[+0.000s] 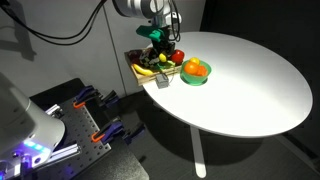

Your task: Pick up the yellow lemon toy and put it in the tray

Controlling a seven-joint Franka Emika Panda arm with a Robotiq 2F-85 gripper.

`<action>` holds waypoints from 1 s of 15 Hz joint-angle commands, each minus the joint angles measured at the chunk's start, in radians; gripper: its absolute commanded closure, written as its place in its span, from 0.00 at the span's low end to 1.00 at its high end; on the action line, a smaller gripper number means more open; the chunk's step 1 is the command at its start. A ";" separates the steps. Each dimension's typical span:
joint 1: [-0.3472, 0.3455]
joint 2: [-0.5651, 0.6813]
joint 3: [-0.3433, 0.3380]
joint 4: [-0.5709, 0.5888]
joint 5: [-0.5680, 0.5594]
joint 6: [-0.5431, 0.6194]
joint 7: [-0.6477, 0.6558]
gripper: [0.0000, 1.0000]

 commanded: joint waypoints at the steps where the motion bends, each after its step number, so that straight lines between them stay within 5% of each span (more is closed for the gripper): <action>1: 0.012 0.002 -0.008 0.001 -0.032 0.010 0.038 0.15; 5: 0.013 -0.002 -0.009 -0.003 -0.034 0.009 0.037 0.01; 15: -0.041 -0.067 0.036 -0.014 0.013 -0.070 -0.034 0.00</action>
